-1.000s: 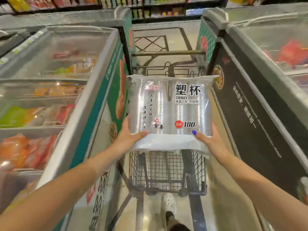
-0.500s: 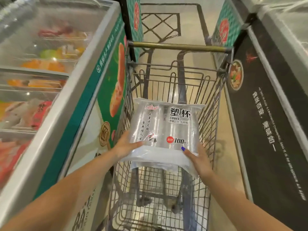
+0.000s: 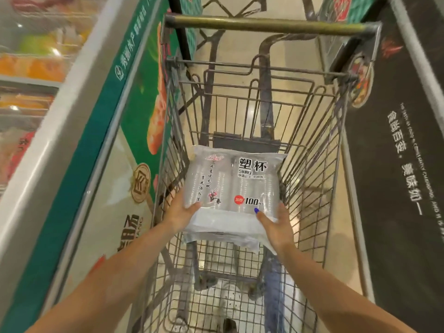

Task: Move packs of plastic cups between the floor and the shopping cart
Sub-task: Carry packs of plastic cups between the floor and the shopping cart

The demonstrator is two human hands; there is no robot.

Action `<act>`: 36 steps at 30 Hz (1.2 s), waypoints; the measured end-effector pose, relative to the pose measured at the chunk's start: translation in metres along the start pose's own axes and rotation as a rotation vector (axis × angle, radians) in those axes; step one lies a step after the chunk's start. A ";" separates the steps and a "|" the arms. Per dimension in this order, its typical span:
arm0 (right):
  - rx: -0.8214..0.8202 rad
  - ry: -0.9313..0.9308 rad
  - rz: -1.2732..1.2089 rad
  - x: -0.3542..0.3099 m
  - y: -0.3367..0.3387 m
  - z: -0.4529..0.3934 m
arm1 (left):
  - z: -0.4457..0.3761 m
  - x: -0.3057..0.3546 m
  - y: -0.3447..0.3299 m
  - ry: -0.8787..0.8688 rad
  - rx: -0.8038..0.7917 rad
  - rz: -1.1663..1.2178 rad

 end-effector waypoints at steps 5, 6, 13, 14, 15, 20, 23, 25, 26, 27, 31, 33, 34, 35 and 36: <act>0.037 0.046 0.012 -0.012 -0.004 -0.029 | -0.034 0.014 0.002 -0.005 -0.009 -0.075; 0.037 0.058 0.024 -0.015 -0.005 -0.035 | -0.041 0.016 0.003 0.005 0.000 -0.109; -0.019 0.103 0.161 -0.026 -0.011 -0.049 | -0.047 0.033 0.007 -0.041 0.237 -0.422; -0.008 0.120 0.205 -0.031 -0.008 -0.048 | -0.041 0.037 0.007 -0.075 0.254 -0.441; 0.012 0.145 0.246 -0.037 -0.005 -0.047 | -0.035 0.041 0.007 -0.115 0.253 -0.449; -0.035 0.317 0.437 -0.073 0.007 -0.033 | 0.020 0.067 0.029 -0.318 0.289 -0.568; -0.096 0.489 0.602 -0.130 0.008 0.007 | 0.069 0.084 0.059 -0.403 0.386 -0.710; -0.120 0.610 0.651 -0.168 0.005 0.037 | 0.108 0.093 0.081 -0.442 0.461 -0.770; -0.134 0.682 0.665 -0.187 0.002 0.055 | 0.130 0.097 0.093 -0.464 0.506 -0.789; -0.154 0.760 0.684 -0.206 -0.003 0.074 | 0.154 0.098 0.105 -0.483 0.549 -0.784; -0.235 1.000 0.824 -0.261 -0.027 0.155 | 0.242 0.079 0.152 -0.449 0.673 -0.704; -0.265 1.105 0.858 -0.277 -0.039 0.213 | 0.298 0.052 0.174 -0.418 0.727 -0.671; -0.277 1.145 0.866 -0.281 -0.044 0.241 | 0.327 0.037 0.184 -0.405 0.757 -0.647; -0.292 1.182 0.868 -0.284 -0.049 0.270 | 0.356 0.021 0.194 -0.391 0.790 -0.628; -0.315 1.216 0.867 -0.284 -0.055 0.299 | 0.387 0.003 0.202 -0.375 0.824 -0.627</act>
Point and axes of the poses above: each hand's wrist, its own z-axis away from the middle knuckle, its own y-axis out of the back of the hand, x = y × z, the point moved 8 cm from there along -z, towards the middle knuckle, and after that the axes turned 11 degrees about y, right-handed, at the moved point
